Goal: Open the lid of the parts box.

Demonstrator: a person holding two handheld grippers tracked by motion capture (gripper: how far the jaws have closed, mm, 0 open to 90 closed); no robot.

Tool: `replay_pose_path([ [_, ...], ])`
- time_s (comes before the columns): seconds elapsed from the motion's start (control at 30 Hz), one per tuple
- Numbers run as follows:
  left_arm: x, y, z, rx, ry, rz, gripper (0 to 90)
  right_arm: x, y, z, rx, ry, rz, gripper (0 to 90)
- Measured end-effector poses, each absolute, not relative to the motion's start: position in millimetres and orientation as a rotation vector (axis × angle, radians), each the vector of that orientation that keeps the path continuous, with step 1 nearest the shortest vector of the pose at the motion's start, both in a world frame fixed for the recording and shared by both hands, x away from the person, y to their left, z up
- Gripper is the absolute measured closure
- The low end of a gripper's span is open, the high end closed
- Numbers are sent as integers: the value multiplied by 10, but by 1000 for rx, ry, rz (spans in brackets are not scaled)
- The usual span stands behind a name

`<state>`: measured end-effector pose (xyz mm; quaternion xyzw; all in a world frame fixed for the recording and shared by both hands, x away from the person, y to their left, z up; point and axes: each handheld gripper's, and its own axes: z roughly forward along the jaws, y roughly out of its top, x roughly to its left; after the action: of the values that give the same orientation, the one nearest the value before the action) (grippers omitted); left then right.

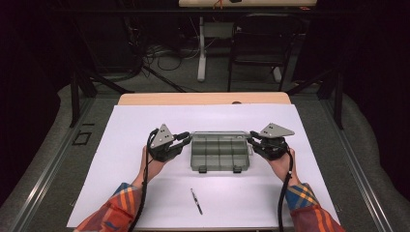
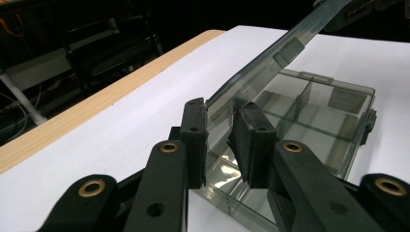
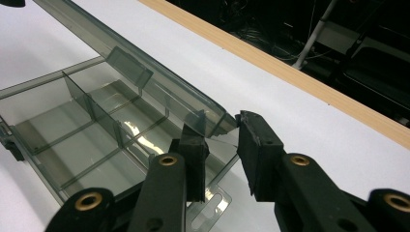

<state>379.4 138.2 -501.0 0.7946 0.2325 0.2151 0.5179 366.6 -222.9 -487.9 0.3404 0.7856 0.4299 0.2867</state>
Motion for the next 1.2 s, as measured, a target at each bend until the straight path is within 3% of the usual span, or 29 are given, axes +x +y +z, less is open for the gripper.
replay_pose_path([
  [0.43, 3857, 1411, -4995, 1901, 568, 474, 769, 3725, -2231, -4853, 929, 2109, 1147, 737],
  [0.63, 3898, 1441, -5001, 1898, 583, 436, 821, 3752, -2232, -4833, 937, 2110, 1141, 748],
  [0.87, 3949, 1398, -5011, 1928, 587, 439, 754, 3773, -2235, -4817, 943, 2116, 1141, 753],
  [1.2, 4068, 1362, -5030, 1928, 612, 469, 754, 3844, -2227, -4815, 959, 2108, 1142, 761],
])
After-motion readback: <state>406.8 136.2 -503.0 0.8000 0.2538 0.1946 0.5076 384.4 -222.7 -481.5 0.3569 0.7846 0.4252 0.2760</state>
